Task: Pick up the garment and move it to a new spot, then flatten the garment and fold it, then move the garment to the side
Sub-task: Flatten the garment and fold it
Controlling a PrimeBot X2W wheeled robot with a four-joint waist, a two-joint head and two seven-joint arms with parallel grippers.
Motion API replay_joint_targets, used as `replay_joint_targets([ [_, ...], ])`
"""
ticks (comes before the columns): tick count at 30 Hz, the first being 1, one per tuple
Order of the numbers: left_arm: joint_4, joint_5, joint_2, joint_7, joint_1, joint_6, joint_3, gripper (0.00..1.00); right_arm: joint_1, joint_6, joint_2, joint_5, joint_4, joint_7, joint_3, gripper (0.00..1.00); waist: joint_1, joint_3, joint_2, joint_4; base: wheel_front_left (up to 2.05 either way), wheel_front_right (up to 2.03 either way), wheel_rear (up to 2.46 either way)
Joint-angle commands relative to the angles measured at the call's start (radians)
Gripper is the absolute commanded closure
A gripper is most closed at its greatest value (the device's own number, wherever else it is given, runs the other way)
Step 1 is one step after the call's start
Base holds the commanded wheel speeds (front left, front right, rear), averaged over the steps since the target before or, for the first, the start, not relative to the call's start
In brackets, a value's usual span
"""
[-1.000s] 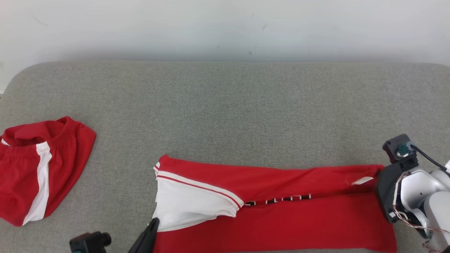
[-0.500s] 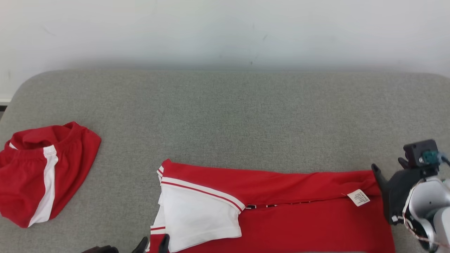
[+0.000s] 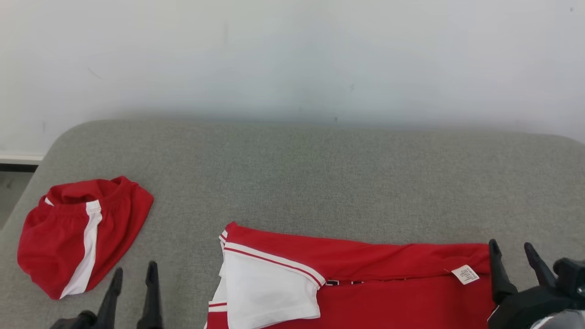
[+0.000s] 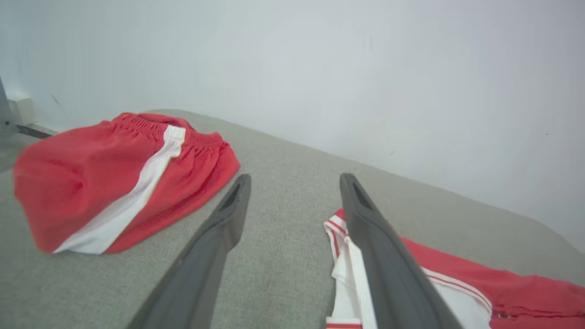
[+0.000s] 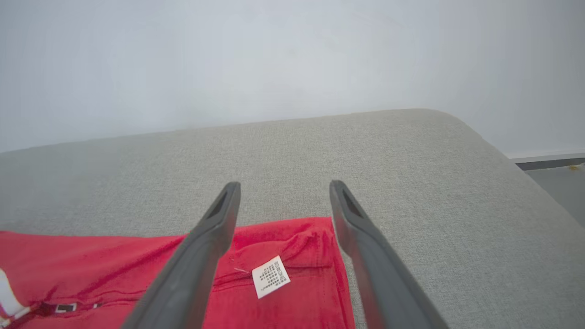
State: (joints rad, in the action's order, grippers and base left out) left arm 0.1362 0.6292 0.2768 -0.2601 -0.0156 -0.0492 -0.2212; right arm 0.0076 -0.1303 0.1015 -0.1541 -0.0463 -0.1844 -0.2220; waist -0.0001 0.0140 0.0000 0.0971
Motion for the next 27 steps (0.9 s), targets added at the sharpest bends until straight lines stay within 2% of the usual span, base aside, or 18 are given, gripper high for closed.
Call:
replay_joint_targets([
  [1, -0.007, -0.017, -0.013, -0.006, -0.009, 0.008, 0.018, 0.00, 0.011, -0.001, -0.009, -0.010, 0.002, 0.020, -0.006, 0.00, 0.0001, 0.020, 0.0000, 0.008, 0.00, 0.00, 0.00],
  [8, -0.043, -0.182, -0.110, -0.005, -0.081, 0.096, 0.187, 0.00, 0.057, -0.001, -0.047, -0.052, -0.050, 0.181, 0.009, 0.00, 0.0001, 0.049, 0.0000, -0.013, 0.00, 0.00, 0.00],
  [15, 0.016, -0.289, -0.147, -0.005, -0.123, 0.150, 0.225, 0.00, 0.079, -0.001, -0.050, -0.036, -0.118, 0.215, 0.047, 0.00, 0.0001, 0.064, 0.0000, -0.038, 0.00, 0.00, 0.00],
  [18, 0.025, -0.311, -0.160, -0.005, -0.118, 0.163, 0.236, 0.00, 0.072, -0.001, -0.051, -0.035, -0.139, 0.199, 0.028, 0.00, 0.0001, 0.062, 0.0000, -0.042, 0.00, 0.00, 0.00],
  [24, 0.027, -0.330, -0.178, -0.005, -0.103, 0.175, 0.230, 0.00, -0.062, -0.001, -0.051, 0.046, -0.232, 0.031, -0.067, 0.00, 0.0001, 0.041, 0.0000, -0.043, 0.00, 0.00, 0.00],
  [27, 0.028, -0.336, -0.180, -0.005, -0.090, 0.179, 0.218, 0.00, -0.144, -0.001, -0.052, 0.094, -0.323, -0.052, -0.133, 0.00, 0.0001, 0.026, 0.0000, -0.031, 0.00, 0.00, 0.00],
])
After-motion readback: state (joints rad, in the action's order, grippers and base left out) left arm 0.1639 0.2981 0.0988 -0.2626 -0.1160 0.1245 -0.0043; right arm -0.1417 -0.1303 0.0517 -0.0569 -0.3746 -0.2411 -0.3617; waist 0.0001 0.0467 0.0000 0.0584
